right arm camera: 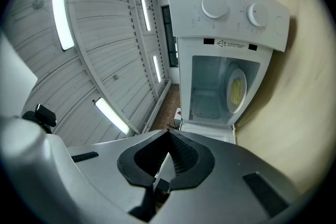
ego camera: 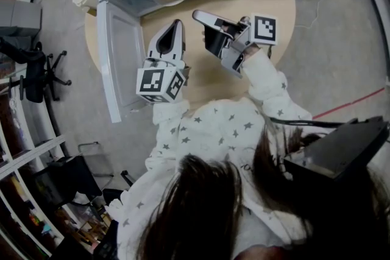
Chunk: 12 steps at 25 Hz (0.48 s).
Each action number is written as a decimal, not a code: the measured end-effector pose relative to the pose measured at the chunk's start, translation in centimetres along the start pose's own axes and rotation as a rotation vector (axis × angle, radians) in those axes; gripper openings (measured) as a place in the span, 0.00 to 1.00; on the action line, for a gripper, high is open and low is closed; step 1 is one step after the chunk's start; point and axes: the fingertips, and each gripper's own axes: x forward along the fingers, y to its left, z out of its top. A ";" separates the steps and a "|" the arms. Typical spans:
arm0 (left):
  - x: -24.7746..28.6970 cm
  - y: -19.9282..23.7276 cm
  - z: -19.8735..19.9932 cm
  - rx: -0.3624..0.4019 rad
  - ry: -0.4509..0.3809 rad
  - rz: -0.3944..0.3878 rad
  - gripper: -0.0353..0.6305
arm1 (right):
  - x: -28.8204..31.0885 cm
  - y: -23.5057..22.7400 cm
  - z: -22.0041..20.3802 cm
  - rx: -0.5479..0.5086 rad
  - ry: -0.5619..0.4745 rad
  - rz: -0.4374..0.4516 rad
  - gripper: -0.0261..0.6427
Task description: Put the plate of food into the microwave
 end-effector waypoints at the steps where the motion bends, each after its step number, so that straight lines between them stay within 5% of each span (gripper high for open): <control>1: 0.0 -0.1 0.0 0.002 0.000 0.000 0.06 | 0.0 0.0 0.0 -0.002 0.000 0.000 0.05; 12: 0.0 -0.3 0.1 0.009 -0.001 0.000 0.06 | -0.1 -0.2 -0.3 0.006 0.008 -0.003 0.05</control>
